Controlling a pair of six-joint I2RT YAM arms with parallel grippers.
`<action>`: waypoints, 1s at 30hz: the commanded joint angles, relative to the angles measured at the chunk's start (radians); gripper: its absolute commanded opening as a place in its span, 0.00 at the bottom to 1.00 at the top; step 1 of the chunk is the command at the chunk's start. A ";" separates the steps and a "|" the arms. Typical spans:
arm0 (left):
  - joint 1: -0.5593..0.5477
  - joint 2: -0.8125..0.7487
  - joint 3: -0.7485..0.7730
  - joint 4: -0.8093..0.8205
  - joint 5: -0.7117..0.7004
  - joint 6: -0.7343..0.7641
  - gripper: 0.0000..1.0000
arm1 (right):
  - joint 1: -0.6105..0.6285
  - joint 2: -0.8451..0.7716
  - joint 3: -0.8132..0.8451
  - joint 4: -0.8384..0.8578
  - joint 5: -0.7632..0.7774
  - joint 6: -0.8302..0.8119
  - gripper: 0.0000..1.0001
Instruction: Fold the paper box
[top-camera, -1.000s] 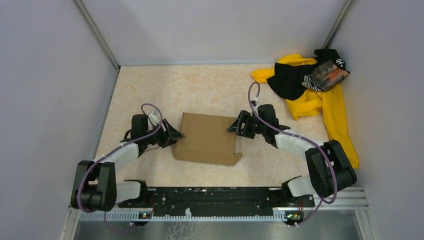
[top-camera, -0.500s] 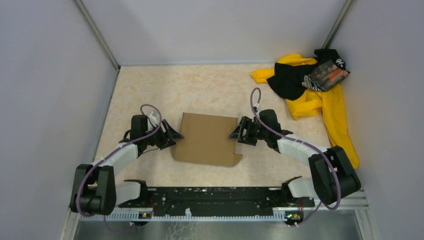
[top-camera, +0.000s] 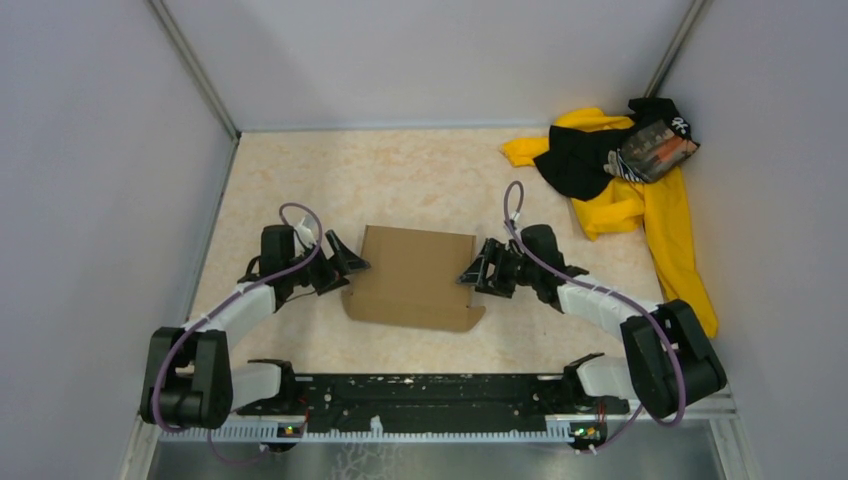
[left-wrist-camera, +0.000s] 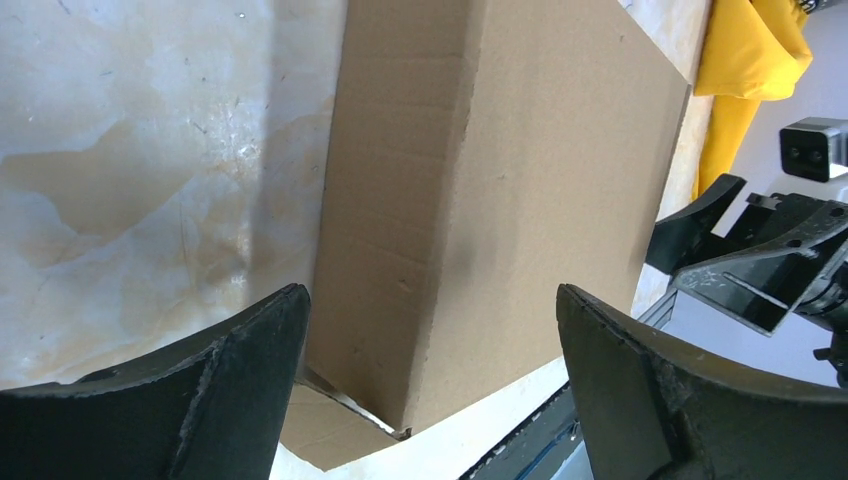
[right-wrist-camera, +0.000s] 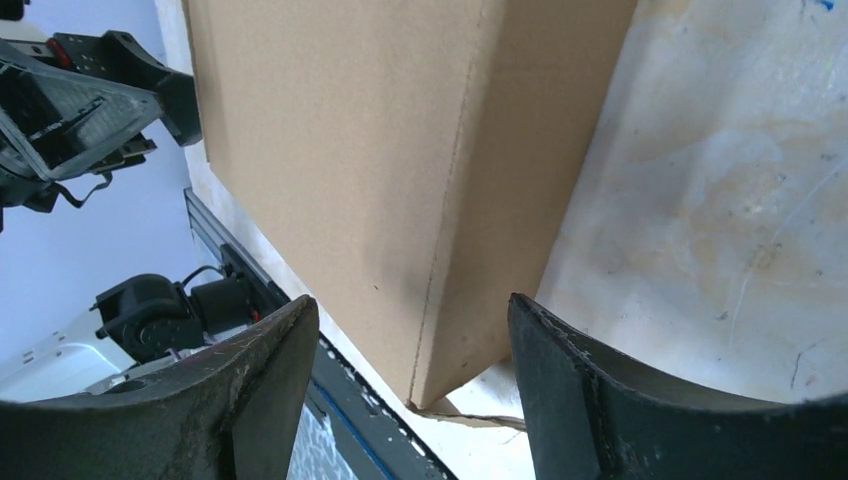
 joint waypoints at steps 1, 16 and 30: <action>0.003 -0.008 0.021 0.043 0.026 0.013 0.99 | -0.003 -0.039 -0.022 0.052 -0.017 0.016 0.69; 0.003 0.004 -0.002 0.066 0.059 0.006 0.91 | -0.002 -0.007 -0.061 0.216 -0.069 0.090 0.70; 0.000 -0.093 -0.053 0.012 0.089 -0.011 0.90 | 0.047 0.010 -0.044 0.234 -0.064 0.109 0.70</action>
